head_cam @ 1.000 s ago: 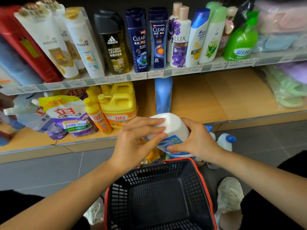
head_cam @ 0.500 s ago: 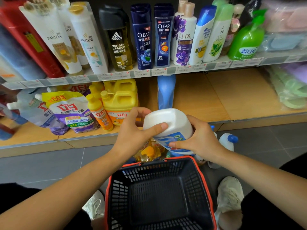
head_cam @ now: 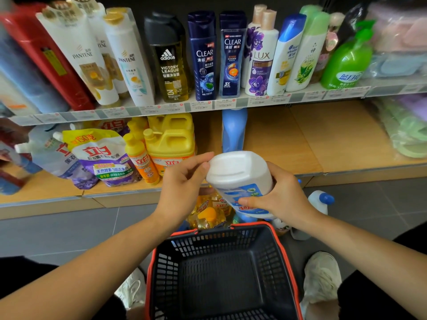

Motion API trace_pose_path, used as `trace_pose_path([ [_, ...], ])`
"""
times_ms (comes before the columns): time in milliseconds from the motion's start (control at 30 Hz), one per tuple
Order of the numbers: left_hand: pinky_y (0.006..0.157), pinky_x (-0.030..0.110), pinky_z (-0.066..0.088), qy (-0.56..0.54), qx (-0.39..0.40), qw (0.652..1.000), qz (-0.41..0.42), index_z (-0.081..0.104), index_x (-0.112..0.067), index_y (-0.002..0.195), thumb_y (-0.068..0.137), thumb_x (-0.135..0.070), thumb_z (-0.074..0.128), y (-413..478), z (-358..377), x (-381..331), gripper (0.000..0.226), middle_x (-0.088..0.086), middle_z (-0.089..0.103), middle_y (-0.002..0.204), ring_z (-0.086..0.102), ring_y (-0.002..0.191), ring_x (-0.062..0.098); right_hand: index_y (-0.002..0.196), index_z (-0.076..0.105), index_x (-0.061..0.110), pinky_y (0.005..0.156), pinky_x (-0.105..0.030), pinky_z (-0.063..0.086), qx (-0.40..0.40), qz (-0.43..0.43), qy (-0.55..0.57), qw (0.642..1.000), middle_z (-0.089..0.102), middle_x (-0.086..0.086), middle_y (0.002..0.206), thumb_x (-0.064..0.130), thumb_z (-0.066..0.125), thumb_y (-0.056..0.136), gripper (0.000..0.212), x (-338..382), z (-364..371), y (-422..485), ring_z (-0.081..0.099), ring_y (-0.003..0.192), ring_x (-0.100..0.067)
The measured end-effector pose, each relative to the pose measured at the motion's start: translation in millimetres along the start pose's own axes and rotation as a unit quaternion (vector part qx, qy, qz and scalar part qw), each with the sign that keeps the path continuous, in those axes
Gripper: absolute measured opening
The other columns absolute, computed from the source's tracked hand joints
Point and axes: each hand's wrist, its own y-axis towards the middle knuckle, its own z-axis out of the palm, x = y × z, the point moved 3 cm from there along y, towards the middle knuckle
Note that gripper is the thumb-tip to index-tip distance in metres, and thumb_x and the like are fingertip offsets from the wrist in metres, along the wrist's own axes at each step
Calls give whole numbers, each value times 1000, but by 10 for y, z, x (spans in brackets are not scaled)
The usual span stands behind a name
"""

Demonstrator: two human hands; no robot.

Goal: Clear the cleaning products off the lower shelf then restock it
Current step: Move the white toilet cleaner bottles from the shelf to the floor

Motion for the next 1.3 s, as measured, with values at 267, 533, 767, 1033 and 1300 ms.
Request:
trace_pose_path([
  [267, 113, 40, 43, 79, 128, 980, 128, 65, -26, 131, 101, -18, 52, -34, 74, -5, 34, -1, 52, 148, 44, 141, 12, 124, 60, 21, 76, -20, 59, 4, 8, 10, 1000, 73, 10, 108, 39, 87, 60, 72, 11, -46, 20, 70, 98, -3],
  [533, 90, 34, 60, -14, 19, 994, 111, 74, -21, 112, 89, -8, 70, -47, -1, -36, 26, 3, 71, 125, 65, 123, 18, 112, 66, 24, 70, -25, 61, 2, 41, 39, 998, 77, 10, 101, 42, 88, 57, 62, 18, -66, 127, 73, 91, -6],
  [767, 85, 43, 62, 91, 70, 993, -1, 64, -19, 129, 78, -23, 82, 36, -90, 265, 54, -5, 72, 121, 69, 107, 18, 107, 70, 23, 74, -43, 63, 4, 86, 166, 982, 77, 1, 106, 39, 91, 55, 58, 55, -13, 227, 76, 94, -22],
  [1033, 97, 44, 57, -64, 208, 974, -56, 55, -10, 137, 88, -14, 75, 11, 29, 399, 53, 10, 68, 130, 65, 121, 27, 110, 73, 18, 77, -43, 61, 53, 69, 287, 954, 74, -11, 115, 33, 93, 64, 53, 173, 100, 255, 72, 104, -33],
  [1300, 86, 41, 60, 89, 158, 983, 4, 63, -13, 122, 73, -29, 84, 118, -112, 348, 56, 3, 74, 112, 71, 105, 19, 150, 34, 38, 82, -25, 56, 80, -30, 151, 985, 71, 0, 119, 12, 90, 71, 100, 275, -338, 487, 68, 109, -13],
])
